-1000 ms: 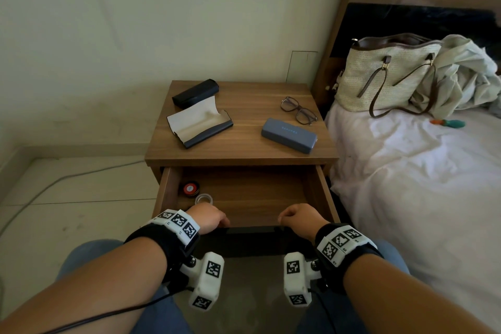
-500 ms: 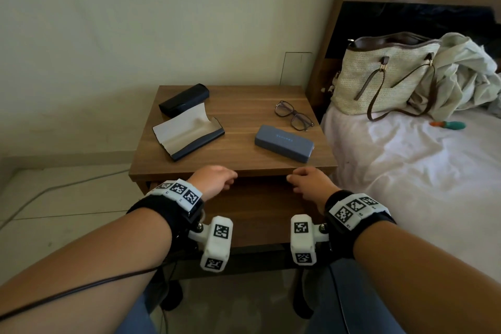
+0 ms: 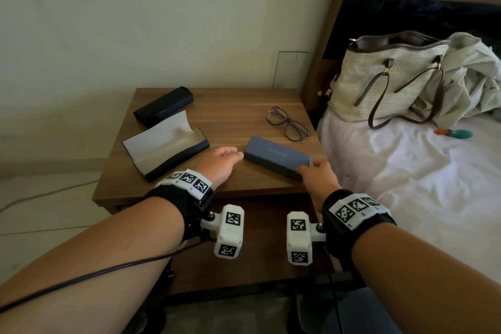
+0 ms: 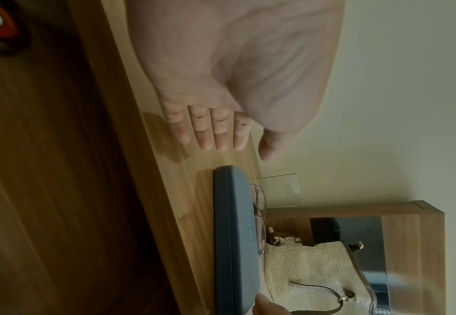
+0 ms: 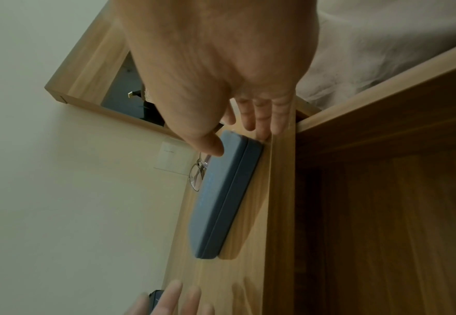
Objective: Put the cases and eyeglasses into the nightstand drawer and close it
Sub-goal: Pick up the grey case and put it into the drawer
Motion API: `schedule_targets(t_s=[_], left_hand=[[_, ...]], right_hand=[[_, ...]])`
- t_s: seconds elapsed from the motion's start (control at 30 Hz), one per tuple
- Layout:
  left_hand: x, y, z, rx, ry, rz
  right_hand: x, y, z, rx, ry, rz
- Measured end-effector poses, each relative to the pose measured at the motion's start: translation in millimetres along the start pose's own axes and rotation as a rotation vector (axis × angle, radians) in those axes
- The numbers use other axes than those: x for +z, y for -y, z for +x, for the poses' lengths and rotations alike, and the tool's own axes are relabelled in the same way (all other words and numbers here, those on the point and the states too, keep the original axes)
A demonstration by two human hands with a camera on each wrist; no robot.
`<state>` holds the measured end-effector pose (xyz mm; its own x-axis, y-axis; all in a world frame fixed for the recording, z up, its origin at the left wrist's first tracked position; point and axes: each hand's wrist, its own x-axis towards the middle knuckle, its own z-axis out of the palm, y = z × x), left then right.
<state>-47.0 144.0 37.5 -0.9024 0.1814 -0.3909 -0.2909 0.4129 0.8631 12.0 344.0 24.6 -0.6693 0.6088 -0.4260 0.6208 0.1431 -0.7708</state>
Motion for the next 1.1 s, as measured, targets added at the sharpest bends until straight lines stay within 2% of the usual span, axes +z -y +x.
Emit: schedule_targets(t_s=[0.23, 0.53, 0.73, 0.9, 1.0, 1.1], left_hand=[[12.2, -4.3, 30.9, 0.005, 0.055, 0.050], [18.7, 2.2, 30.3, 0.016, 0.080, 0.120], [12.2, 15.5, 16.3, 0.019, 0.027, 0.028], [3.8, 21.6, -4.8, -0.024, -0.053, 0.034], [-2.2, 25.4, -18.2, -0.053, -0.065, 0.089], [-5.3, 26.0, -30.9, -0.127, -0.019, 0.102]], right_hand=[[5.3, 2.6, 12.4, 0.037, 0.038, 0.015], [4.5, 2.6, 1.4, 0.000, 0.042, -0.009], [0.2, 1.4, -15.5, 0.075, 0.110, 0.106], [-4.6, 0.5, -37.8, 0.065, 0.112, 0.130], [-9.6, -2.3, -51.8, 0.056, 0.135, 0.082], [-17.8, -6.7, -63.4, 0.041, 0.172, 0.012]])
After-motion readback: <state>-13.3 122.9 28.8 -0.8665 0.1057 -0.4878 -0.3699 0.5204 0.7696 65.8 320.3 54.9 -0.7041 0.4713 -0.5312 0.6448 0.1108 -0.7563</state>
